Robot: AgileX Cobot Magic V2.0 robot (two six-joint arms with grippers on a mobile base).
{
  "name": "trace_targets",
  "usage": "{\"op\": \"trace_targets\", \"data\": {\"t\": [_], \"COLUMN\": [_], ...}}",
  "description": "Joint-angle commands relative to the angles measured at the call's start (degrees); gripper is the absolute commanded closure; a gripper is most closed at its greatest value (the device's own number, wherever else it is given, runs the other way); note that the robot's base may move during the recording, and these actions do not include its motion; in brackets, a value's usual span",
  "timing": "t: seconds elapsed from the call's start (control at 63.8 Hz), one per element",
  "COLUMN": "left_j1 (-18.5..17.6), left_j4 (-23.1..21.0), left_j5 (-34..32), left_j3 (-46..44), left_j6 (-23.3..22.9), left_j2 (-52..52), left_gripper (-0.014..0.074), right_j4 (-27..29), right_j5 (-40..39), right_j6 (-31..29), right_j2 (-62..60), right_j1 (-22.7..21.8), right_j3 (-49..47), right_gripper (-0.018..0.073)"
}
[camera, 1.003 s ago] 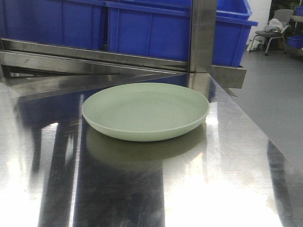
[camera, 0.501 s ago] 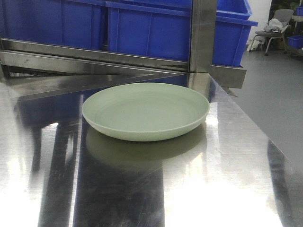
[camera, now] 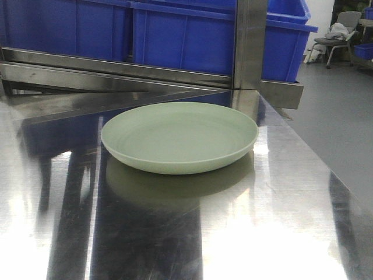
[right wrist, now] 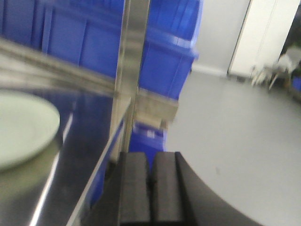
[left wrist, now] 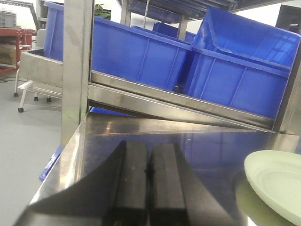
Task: Place green plate on second shelf with right arm
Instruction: 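Move the right gripper above the pale green plate on the table, then lower the right gripper and pinch the plate rim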
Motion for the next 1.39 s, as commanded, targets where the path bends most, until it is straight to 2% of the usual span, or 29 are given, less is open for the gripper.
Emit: {"op": "trace_targets", "data": {"t": [0.0, 0.047, 0.11, 0.235, 0.329, 0.47, 0.58, 0.658, 0.799, 0.877, 1.018, 1.097, 1.159, 1.238, 1.379], "left_j1": [0.18, 0.18, 0.18, 0.18, 0.18, 0.18, 0.18, 0.18, 0.18, 0.18, 0.18, 0.18, 0.18, 0.18, 0.18], "left_j4": [-0.06, -0.06, -0.06, -0.06, -0.06, -0.06, -0.06, -0.06, -0.06, -0.06, -0.06, -0.06, -0.06, -0.06, -0.06], "left_j5": [-4.64, -4.64, -4.64, -4.64, -4.64, -4.64, -4.64, -4.64, -4.64, -4.64, -4.64, -4.64, -4.64, -4.64, -4.64], "left_j3": [2.34, 2.34, 2.34, 2.34, 2.34, 2.34, 2.34, 2.34, 2.34, 2.34, 2.34, 2.34, 2.34, 2.34, 2.34], "left_j6": [-0.17, -0.17, -0.17, -0.17, -0.17, -0.17, -0.17, -0.17, -0.17, -0.17, -0.17, -0.17, -0.17, -0.17, -0.17], "left_j2": [-1.1, -1.1, -1.1, -1.1, -1.1, -1.1, -1.1, -1.1, -1.1, -1.1, -1.1, -1.1, -1.1, -1.1, -1.1], "left_gripper": [0.0466, 0.0466, 0.0466, 0.0466, 0.0466, 0.0466, 0.0466, 0.0466, 0.0466, 0.0466, 0.0466, 0.0466, 0.0466, 0.0466, 0.0466], "right_j4": [2.53, 2.48, 0.81, -7.13, -10.48, -10.51, -8.44, -4.69, 5.52, 8.25, 9.19, 9.19, 9.19, 9.19, 9.52], "right_j5": [-14.67, -16.71, -14.97, -4.07, 1.38, 7.08, 14.16, 17.32, 18.95, 22.06, 23.98, 24.17, 26.04, 30.16, 38.95], "right_j6": [4.83, 8.45, 13.09, 20.77, 22.64, 22.62, 22.62, 22.62, 21.82, 18.17, 9.77, 9.0, 9.0, 9.06, 9.15], "right_j2": [-0.98, -0.98, -0.84, 1.98, 7.34, 19.02, 28.7, 34.79, 44.33, 48.9, 58.59, 63.73, 68.06, 73.55, 81.43], "right_j1": [-0.08, -0.08, -0.08, -0.08, -0.08, -0.08, -0.08, -0.08, 0.42, 3.16, 13.4, 16.0, 16.34, 16.03, 15.77], "right_j3": [-1.39, -2.28, -5.02, -12.9, -19.98, -28.75, -34.14, -36.58, -41.53, -45.01, -52.86, -57.05, -60.91, -66.4, -74.47], "right_gripper": [0.0502, 0.0502, 0.0502, 0.0502, 0.0502, 0.0502, 0.0502, 0.0502, 0.0502, 0.0502, 0.0502, 0.0501, 0.0497, 0.0455, 0.0265]}}
